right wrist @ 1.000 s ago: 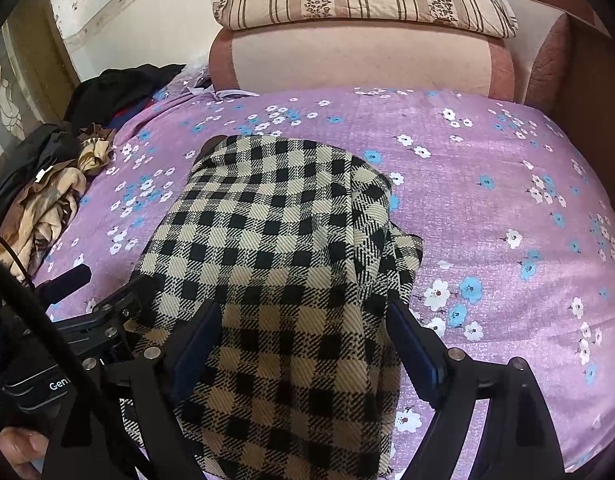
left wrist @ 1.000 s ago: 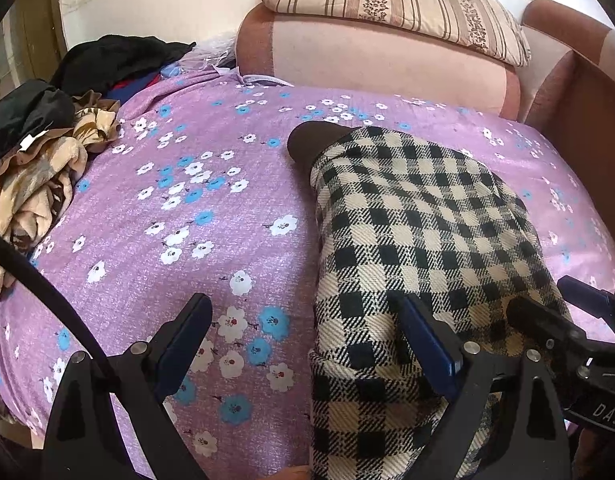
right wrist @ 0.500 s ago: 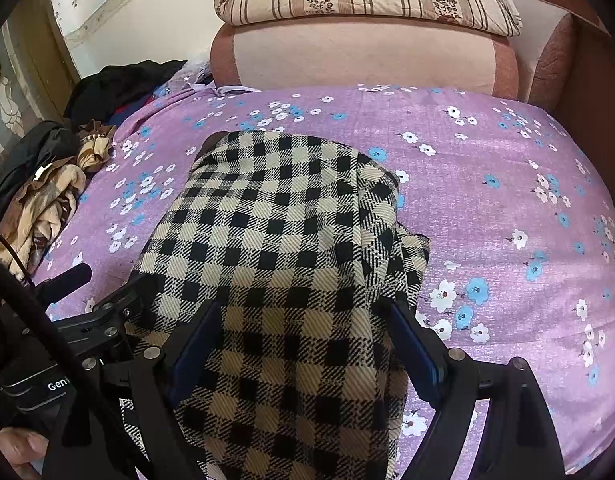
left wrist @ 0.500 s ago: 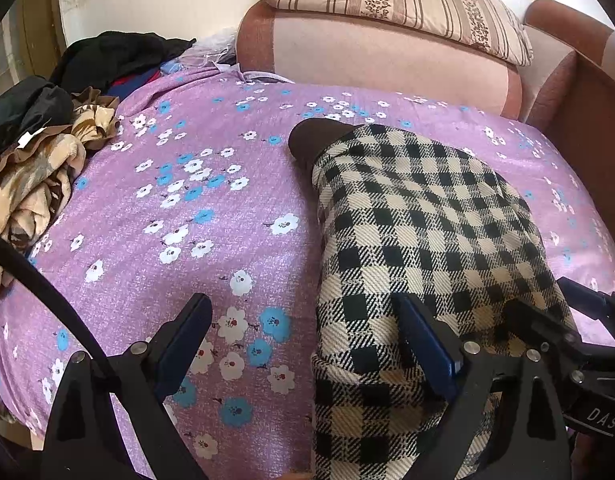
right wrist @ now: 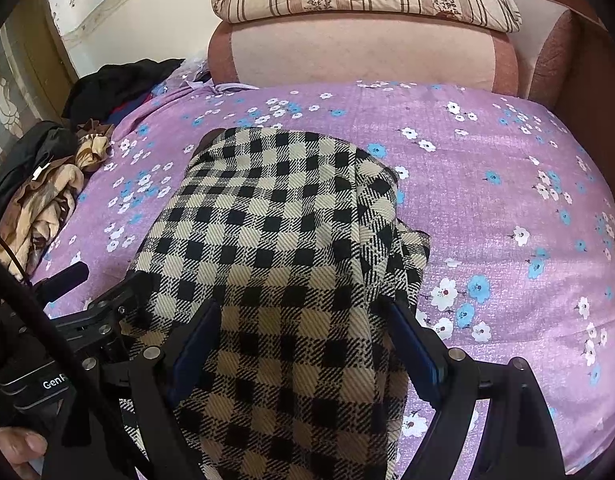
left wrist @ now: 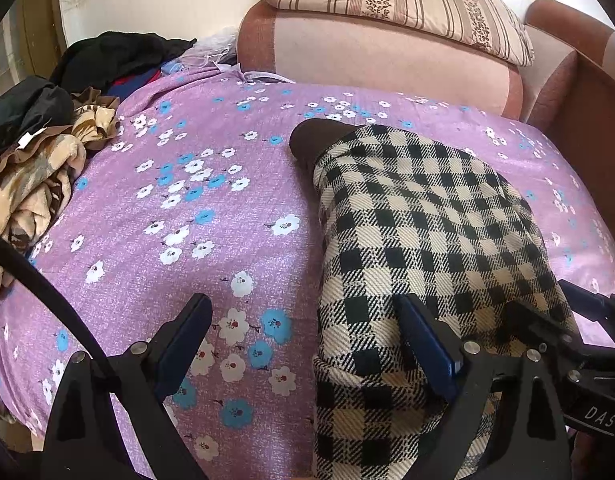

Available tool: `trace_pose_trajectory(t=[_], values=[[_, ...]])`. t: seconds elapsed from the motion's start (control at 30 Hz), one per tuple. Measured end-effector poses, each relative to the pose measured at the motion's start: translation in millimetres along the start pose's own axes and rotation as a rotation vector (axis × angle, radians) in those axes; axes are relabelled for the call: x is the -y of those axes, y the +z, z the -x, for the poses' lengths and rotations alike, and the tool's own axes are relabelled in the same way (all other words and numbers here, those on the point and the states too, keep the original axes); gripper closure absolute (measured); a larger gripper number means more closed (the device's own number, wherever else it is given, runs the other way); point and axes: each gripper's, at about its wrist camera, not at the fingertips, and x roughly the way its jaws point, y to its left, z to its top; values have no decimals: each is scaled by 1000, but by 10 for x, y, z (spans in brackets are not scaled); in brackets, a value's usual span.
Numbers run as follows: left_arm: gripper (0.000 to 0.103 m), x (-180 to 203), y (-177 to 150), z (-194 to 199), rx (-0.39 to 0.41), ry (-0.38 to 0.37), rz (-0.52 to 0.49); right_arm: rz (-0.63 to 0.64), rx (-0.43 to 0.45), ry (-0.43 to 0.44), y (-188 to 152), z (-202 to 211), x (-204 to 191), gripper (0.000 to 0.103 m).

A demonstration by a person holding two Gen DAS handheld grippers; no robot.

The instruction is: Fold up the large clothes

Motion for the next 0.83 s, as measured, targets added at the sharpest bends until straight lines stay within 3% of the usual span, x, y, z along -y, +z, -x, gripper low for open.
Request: trace_pose_trajectory(t=[0.83], values=[[10, -25, 9, 30, 16, -13, -11, 10, -16, 3, -29, -29, -27, 14]])
